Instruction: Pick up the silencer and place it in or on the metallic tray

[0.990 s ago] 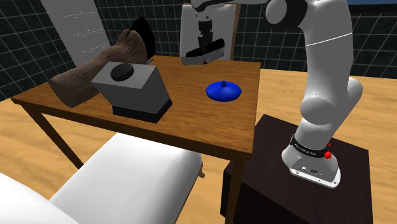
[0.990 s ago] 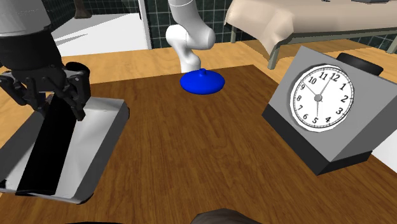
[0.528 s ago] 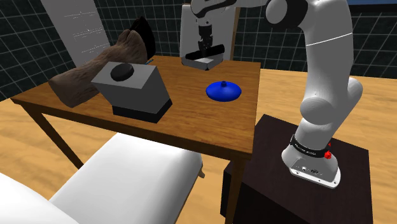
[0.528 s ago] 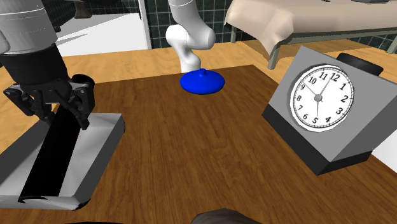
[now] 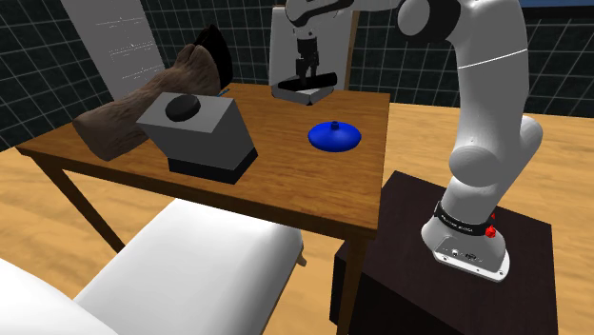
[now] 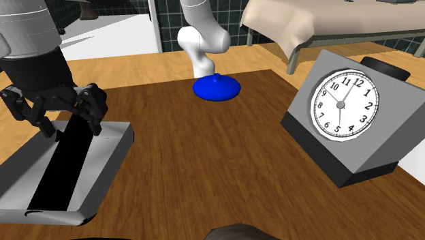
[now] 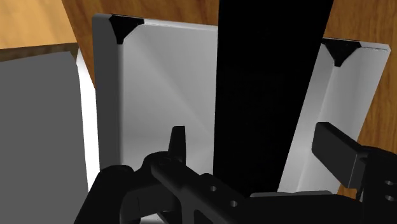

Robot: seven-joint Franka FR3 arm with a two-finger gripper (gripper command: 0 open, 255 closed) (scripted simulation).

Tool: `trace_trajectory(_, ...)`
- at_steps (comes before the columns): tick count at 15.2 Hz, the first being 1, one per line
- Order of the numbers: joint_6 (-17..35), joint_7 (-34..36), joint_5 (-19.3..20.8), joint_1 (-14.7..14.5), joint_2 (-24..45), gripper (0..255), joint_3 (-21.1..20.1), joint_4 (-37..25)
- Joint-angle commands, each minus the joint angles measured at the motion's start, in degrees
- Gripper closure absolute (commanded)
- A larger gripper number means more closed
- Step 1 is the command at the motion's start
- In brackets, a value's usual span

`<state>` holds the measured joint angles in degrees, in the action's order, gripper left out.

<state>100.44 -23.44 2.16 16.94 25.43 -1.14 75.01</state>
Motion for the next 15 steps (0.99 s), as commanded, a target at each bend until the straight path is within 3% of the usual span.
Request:
trace_trajectory(1, 0.0, 0.0, 0.0, 0.0, 0.0, 0, 0.0, 0.0)
trace_trajectory(3, 0.0, 0.0, 0.0, 0.0, 0.0, 0, 0.0, 0.0)
trace_trajectory(7, -8.0, -0.1, 0.0, -0.2, 1.3, 0, 0.0, -9.3)
trace_trajectory(15, -8.0, -0.1, 0.0, -0.2, 1.3, 0, 0.0, -9.3)
